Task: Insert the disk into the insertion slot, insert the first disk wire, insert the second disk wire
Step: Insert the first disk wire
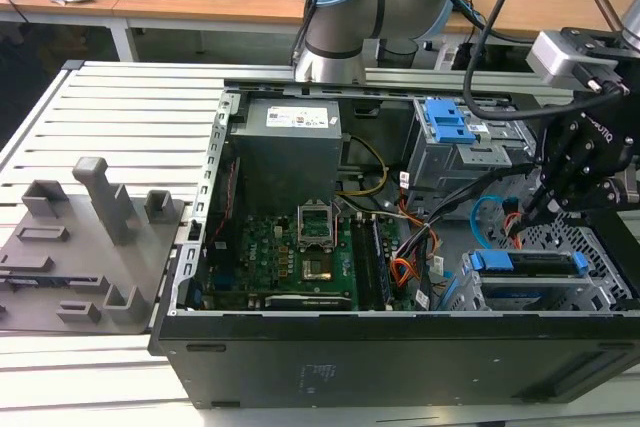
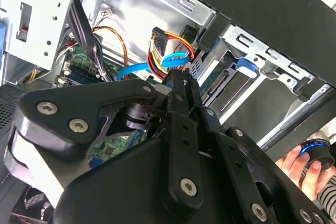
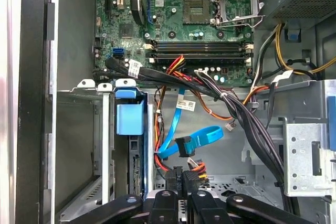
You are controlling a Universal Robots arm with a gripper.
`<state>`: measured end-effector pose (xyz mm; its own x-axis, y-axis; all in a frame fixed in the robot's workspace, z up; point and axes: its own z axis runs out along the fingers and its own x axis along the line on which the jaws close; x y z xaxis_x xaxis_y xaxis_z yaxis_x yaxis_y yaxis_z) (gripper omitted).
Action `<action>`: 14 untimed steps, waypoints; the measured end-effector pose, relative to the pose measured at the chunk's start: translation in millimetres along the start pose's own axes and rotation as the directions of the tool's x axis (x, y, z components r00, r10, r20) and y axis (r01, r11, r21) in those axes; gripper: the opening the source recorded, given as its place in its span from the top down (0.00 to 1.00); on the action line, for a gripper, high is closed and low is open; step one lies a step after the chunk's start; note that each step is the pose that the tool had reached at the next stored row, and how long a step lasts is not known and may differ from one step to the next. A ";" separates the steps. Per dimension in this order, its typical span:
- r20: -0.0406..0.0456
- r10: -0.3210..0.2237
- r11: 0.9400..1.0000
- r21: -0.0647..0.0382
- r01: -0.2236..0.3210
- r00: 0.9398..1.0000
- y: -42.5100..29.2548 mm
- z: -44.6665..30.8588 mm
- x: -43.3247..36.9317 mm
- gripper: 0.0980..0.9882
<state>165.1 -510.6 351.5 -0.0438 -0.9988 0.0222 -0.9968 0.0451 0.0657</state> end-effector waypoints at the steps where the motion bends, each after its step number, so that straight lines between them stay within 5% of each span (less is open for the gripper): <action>1: 0.000 0.000 1.000 0.000 0.000 1.000 -0.1 0.3 1.0 0.93; 14: 0.003 0.000 1.000 0.000 0.000 1.000 -0.8 4.2 12.6 0.93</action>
<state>165.1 -523.3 347.5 -0.0439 -0.9989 0.0188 -0.9968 0.0451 0.0658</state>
